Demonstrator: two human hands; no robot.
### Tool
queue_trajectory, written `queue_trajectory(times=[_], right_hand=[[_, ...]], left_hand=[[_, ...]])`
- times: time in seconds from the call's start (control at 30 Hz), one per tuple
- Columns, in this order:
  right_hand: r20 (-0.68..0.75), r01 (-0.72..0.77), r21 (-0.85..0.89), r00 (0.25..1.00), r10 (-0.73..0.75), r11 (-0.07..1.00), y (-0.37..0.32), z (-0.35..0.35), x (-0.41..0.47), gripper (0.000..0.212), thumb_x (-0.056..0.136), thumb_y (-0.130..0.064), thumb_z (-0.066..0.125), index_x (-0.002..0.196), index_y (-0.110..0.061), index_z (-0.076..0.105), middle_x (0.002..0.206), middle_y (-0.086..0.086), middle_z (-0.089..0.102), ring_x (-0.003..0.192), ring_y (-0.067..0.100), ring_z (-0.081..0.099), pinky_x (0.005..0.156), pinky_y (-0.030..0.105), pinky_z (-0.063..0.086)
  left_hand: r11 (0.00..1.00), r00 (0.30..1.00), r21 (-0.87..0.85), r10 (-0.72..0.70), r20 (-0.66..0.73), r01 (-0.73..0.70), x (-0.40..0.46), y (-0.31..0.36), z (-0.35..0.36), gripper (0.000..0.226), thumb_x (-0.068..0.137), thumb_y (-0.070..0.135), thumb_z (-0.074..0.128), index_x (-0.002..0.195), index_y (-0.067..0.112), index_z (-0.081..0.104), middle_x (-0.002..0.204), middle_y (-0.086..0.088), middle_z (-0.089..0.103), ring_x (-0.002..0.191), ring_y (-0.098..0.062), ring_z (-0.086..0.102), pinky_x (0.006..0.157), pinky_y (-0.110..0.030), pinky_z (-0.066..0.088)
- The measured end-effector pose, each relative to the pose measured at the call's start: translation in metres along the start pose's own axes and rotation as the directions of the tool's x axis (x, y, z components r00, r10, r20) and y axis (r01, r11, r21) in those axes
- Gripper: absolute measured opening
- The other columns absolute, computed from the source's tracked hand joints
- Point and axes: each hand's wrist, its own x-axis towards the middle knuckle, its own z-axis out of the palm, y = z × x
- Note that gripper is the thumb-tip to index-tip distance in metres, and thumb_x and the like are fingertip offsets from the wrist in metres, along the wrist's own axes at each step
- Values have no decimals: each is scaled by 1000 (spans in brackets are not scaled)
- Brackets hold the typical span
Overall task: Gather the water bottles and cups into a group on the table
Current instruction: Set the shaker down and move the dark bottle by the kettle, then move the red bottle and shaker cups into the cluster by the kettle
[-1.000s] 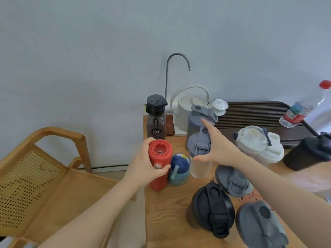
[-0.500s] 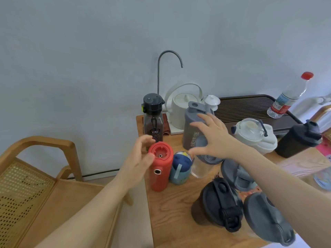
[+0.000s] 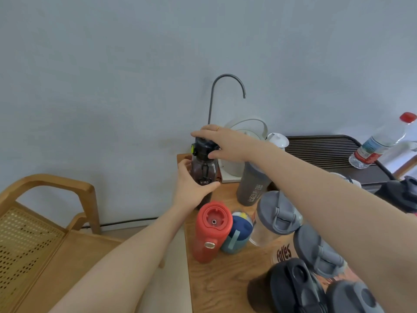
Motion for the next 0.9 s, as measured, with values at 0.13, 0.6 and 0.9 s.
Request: queue_trajectory(times=[0.13, 0.6, 0.9], right_hand=[[-26, -30, -79, 999, 28, 996, -2, -8, 7, 63, 84, -28, 64, 139, -22, 35, 135, 9, 42, 117, 28, 49, 95, 38, 43], [3, -480, -153, 874, 486, 864, 76, 20, -53, 103, 64, -46, 76, 144, -26, 14, 138, 11, 39, 127, 37, 36, 102, 50, 37], [-263, -489, -73, 850, 457, 869, 84, 29, -46, 78, 72, -40, 71, 137, -25, 29, 131, 15, 45, 115, 39, 45, 85, 44, 43]], left_hand=[[997, 997, 38, 73, -11, -72, 8, -5, 1, 79, 64, 21, 81, 127, 15, 33, 118, 3, 49, 107, -13, 52, 89, -26, 44], [981, 938, 137, 87, 335, -140, 52, -12, -42, 71, 68, 4, 75, 128, 15, 38, 118, -4, 55, 104, -18, 55, 86, -23, 40], [976, 923, 160, 78, 377, -148, 51, -6, -47, 70, 68, 7, 74, 128, 17, 38, 114, -2, 55, 104, -18, 55, 91, -33, 44]])
